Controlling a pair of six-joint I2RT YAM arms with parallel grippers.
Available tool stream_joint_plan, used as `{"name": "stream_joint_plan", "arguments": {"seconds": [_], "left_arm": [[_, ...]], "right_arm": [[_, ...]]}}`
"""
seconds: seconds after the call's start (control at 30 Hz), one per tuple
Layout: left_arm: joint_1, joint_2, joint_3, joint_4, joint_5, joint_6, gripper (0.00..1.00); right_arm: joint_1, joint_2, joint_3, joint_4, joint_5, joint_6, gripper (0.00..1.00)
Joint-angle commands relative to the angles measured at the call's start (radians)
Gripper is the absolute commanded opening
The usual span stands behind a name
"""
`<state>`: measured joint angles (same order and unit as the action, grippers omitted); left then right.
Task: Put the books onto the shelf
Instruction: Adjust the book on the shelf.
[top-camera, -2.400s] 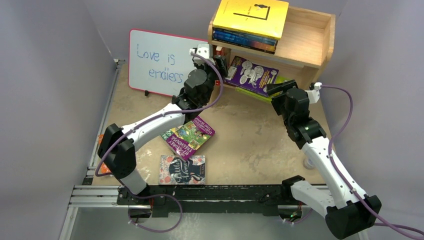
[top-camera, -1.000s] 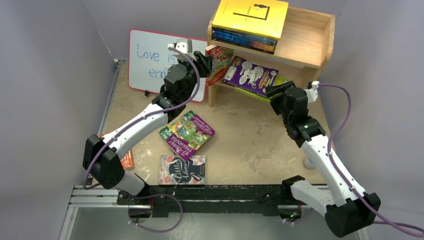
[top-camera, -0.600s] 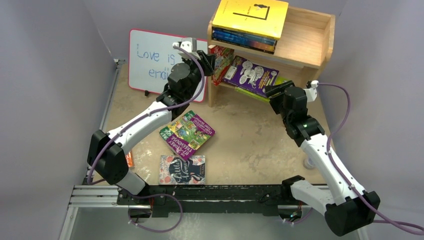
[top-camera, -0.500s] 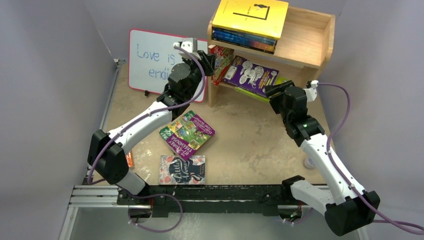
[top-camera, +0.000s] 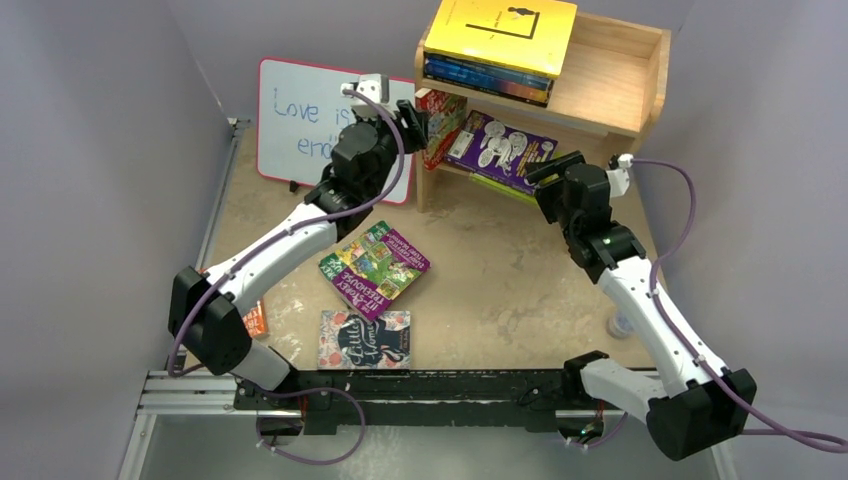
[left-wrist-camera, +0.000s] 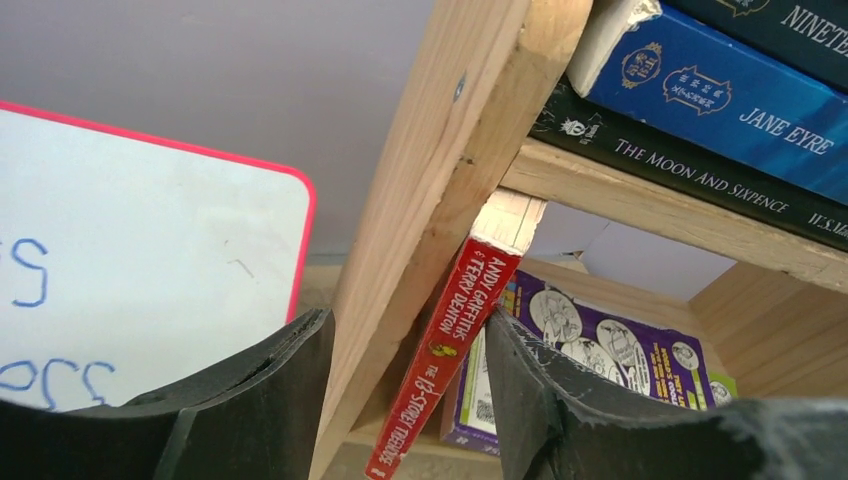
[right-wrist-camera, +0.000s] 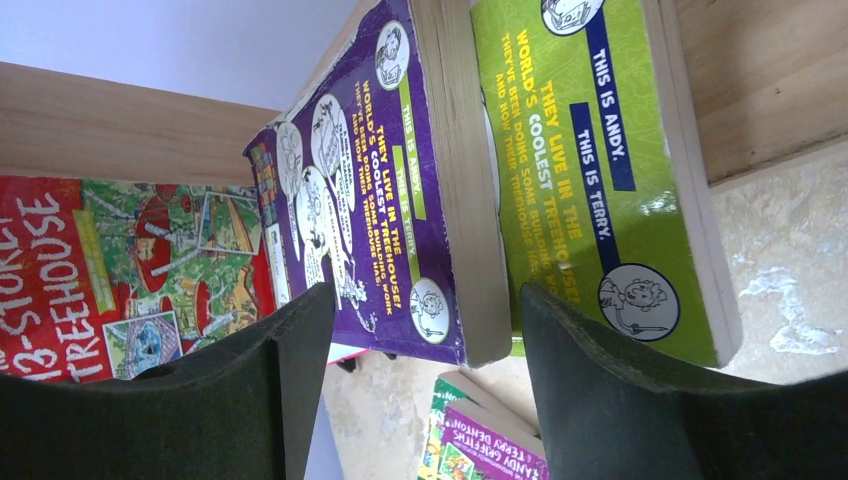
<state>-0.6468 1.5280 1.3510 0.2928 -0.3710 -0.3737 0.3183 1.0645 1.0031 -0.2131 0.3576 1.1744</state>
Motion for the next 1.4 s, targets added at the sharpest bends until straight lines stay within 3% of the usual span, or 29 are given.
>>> {"name": "stream_joint_plan", "arguments": {"seconds": [0.0,0.17,0.43,0.63,0.77,0.9,1.17,1.37], "left_arm": [[0.021,-0.102,0.000,-0.073,-0.065,0.017,0.57],[0.020,-0.145,-0.042,-0.055,-0.020,0.016,0.60],[0.019,-0.154,-0.033,-0.060,0.068,0.039,0.60],[0.019,-0.208,-0.141,0.061,0.324,0.160,0.60],[-0.025,-0.232,-0.237,0.188,0.435,0.338,0.60],[-0.189,-0.217,-0.281,0.201,0.377,0.723,0.64],[-0.301,-0.043,-0.237,0.357,0.289,0.972,0.73],[-0.309,0.120,-0.205,0.502,0.270,1.168,0.76]], "right_arm": [[-0.006,0.040,0.010,-0.056,-0.032,0.033,0.70],[-0.006,0.039,-0.007,0.008,-0.058,0.025,0.60],[-0.012,0.008,0.001,0.042,-0.027,0.018,0.35],[-0.012,-0.023,0.012,0.063,-0.029,0.009,0.17],[-0.012,-0.049,0.025,0.072,-0.041,0.002,0.10],[-0.012,-0.054,0.044,0.070,-0.057,0.009,0.09],[-0.014,-0.051,0.077,0.065,-0.078,0.020,0.08],[-0.017,-0.036,0.107,0.058,-0.084,0.029,0.07]]}}
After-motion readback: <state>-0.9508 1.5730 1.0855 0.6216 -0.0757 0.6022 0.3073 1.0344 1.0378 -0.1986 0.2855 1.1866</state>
